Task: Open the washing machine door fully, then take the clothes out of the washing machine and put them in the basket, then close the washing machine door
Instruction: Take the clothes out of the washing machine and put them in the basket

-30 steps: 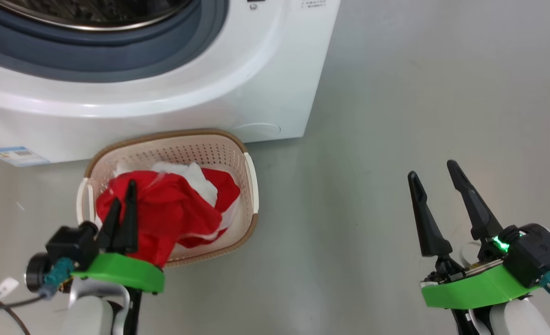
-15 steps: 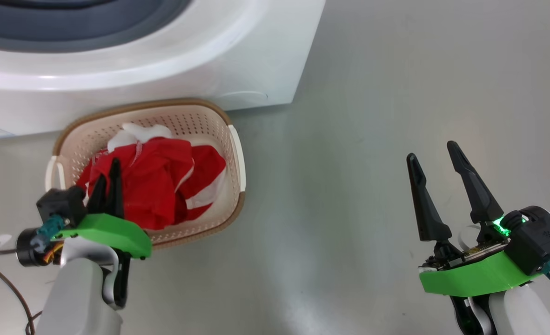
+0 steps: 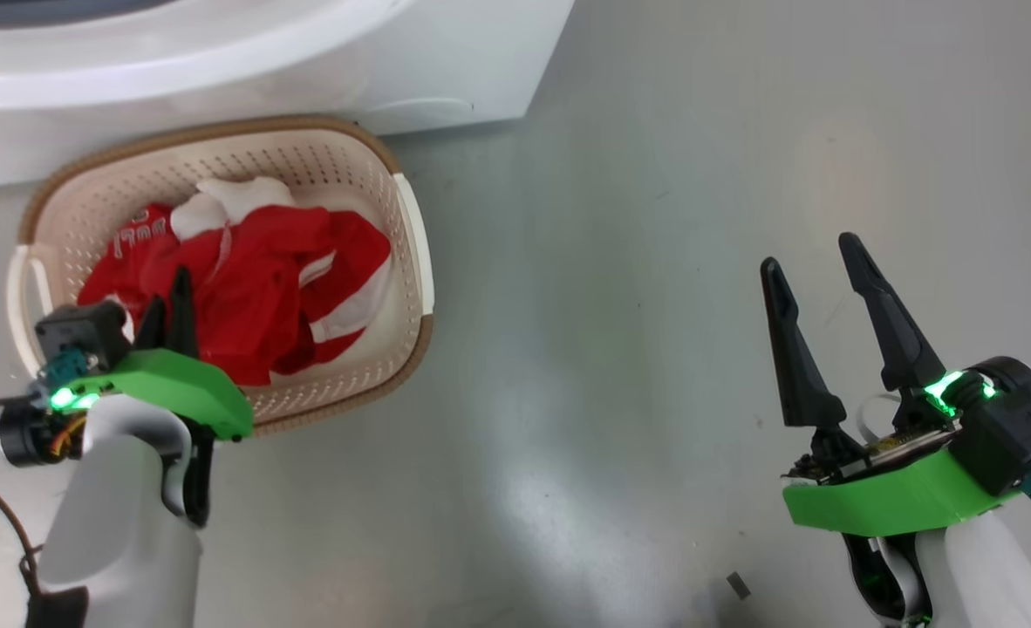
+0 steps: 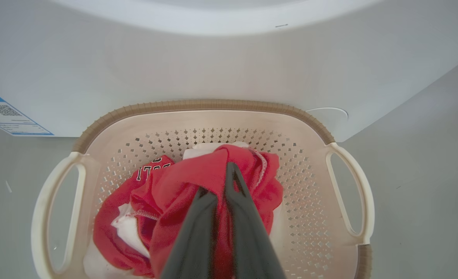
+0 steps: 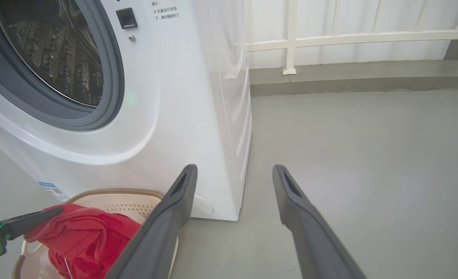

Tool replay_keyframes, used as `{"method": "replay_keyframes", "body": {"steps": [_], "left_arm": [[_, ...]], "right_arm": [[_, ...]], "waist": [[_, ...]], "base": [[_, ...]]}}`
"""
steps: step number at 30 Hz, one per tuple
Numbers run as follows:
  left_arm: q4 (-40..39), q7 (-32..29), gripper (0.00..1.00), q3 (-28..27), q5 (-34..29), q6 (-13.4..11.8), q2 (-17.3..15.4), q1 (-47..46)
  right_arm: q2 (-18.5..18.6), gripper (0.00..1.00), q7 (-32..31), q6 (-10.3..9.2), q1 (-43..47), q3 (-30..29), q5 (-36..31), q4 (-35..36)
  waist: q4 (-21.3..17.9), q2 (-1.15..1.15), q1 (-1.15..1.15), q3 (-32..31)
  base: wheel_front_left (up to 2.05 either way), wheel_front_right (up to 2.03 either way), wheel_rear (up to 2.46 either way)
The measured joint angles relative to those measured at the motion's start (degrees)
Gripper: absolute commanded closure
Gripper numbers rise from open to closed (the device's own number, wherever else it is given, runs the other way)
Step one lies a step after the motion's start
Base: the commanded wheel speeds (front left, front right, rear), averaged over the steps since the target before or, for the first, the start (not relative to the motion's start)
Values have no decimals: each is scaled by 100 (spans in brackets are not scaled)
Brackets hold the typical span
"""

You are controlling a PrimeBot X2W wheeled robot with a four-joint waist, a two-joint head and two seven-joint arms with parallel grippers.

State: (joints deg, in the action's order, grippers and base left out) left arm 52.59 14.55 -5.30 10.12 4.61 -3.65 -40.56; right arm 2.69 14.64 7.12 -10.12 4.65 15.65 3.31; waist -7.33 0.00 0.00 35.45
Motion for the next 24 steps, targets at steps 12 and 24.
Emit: {"method": "replay_keyframes", "body": {"steps": [12, 24], "left_arm": [[1000, 0, 100, -89, -57, -1, -108, -524], [1057, -1, 0, -73, -162, -12, -113, -769]], "right_arm": [[1, 0, 0, 0, -205, 131, 42, 18], [2, 0, 0, 0, -209, 153, 43, -35]], "waist": [[-100, 0, 0, 487], [-115, 0, 0, 483]], "base": [[0, 0, 0], [0, 0, 0]]}}
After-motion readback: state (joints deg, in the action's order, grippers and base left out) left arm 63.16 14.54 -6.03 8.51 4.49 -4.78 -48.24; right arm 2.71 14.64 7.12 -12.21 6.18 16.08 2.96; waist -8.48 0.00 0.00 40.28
